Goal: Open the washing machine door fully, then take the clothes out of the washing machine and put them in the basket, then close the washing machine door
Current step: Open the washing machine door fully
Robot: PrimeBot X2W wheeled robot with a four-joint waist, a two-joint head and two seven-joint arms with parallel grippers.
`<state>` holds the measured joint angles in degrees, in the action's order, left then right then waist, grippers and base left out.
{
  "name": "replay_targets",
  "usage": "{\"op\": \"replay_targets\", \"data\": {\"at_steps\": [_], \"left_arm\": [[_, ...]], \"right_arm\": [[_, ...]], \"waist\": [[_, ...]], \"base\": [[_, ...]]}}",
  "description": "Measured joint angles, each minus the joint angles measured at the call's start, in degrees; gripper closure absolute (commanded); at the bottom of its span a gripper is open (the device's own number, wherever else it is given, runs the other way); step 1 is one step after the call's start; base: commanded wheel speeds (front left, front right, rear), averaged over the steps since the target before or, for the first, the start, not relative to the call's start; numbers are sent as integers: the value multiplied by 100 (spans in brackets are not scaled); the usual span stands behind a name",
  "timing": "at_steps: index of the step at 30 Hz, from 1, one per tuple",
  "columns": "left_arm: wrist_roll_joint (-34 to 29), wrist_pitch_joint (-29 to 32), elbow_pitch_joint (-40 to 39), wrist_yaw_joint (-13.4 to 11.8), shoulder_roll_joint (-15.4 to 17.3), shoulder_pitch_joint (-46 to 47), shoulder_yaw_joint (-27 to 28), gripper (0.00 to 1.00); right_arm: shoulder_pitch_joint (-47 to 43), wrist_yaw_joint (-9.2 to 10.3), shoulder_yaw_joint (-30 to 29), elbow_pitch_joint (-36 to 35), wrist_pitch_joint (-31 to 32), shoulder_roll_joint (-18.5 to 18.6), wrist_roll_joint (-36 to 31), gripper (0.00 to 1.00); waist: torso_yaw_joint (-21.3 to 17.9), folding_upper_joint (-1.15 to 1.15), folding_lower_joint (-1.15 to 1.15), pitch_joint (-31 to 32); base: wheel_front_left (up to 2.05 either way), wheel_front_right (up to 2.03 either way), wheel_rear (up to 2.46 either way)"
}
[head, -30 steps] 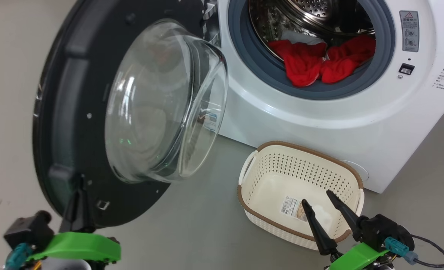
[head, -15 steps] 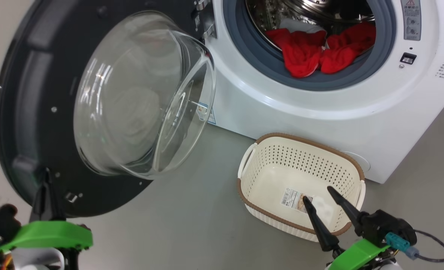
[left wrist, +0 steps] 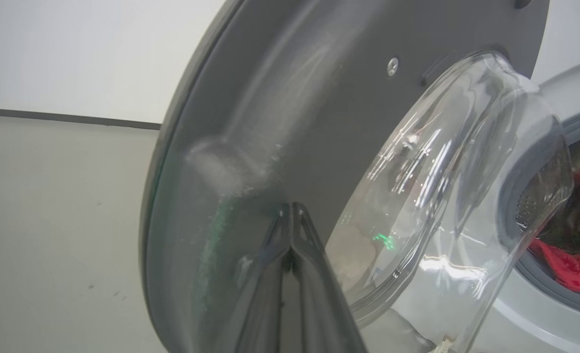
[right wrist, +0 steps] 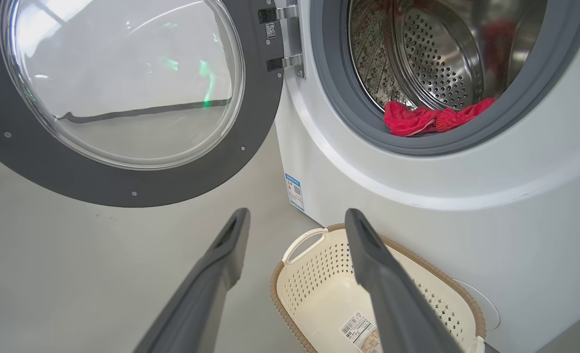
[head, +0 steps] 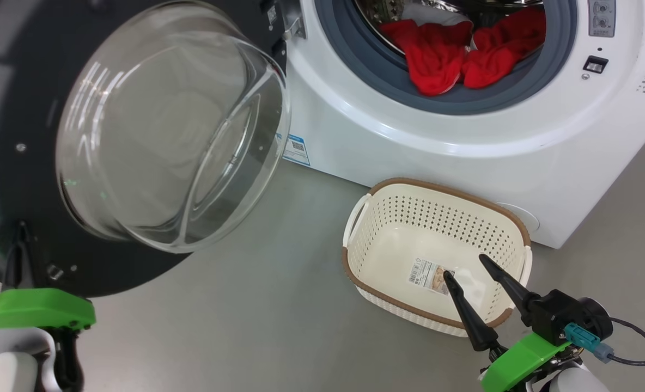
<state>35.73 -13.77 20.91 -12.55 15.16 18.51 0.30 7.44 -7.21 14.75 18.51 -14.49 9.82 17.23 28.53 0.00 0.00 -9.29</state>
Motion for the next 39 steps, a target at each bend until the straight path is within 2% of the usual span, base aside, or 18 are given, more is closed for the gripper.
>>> {"op": "replay_targets", "data": {"at_steps": [8, 20, 28, 31, 32, 33, 34, 39], "left_arm": [[5, -53, 693, 205, 97, 401, 209, 100], [-252, -53, 1384, 354, 207, 868, 401, 100], [-309, -54, 1510, 515, 210, 928, 611, 100], [-435, -53, 1326, 549, 202, 919, 676, 100], [-498, -54, 1162, 539, 199, 910, 717, 73], [-582, -54, 953, 523, 199, 888, 759, 28], [-666, -55, 716, 492, 198, 847, 801, 0], [-883, -73, -333, 449, 152, 480, 820, 0]], "right_arm": [[123, 0, 68, 10, 0, 109, 2, 0], [187, 0, 130, 30, 0, 145, 34, 0], [230, 0, 99, 81, 0, 102, 121, 0], [230, 0, 34, 81, 0, 45, 256, 0], [230, 0, -5, 77, 0, 32, 274, 0], [230, 0, -55, 68, 0, 24, 288, 0], [230, 0, -116, 51, 0, 16, 288, 0], [224, 0, -420, -89, 0, -63, 293, 0]], "waist": [[-91, 0, 0, -118], [-205, 0, 0, -188], [-295, 0, 0, -144], [-327, 0, 0, -79], [-340, 0, 0, -52], [-356, 0, 0, -25], [-374, 0, 0, 5], [-507, 0, 0, 155]], "base": [[0, 0, 0], [0, 0, 0], [0, 0, 0], [0, 0, 0], [0, 0, 0], [0, 0, 0], [0, 0, 0], [0, 0, 0]]}}
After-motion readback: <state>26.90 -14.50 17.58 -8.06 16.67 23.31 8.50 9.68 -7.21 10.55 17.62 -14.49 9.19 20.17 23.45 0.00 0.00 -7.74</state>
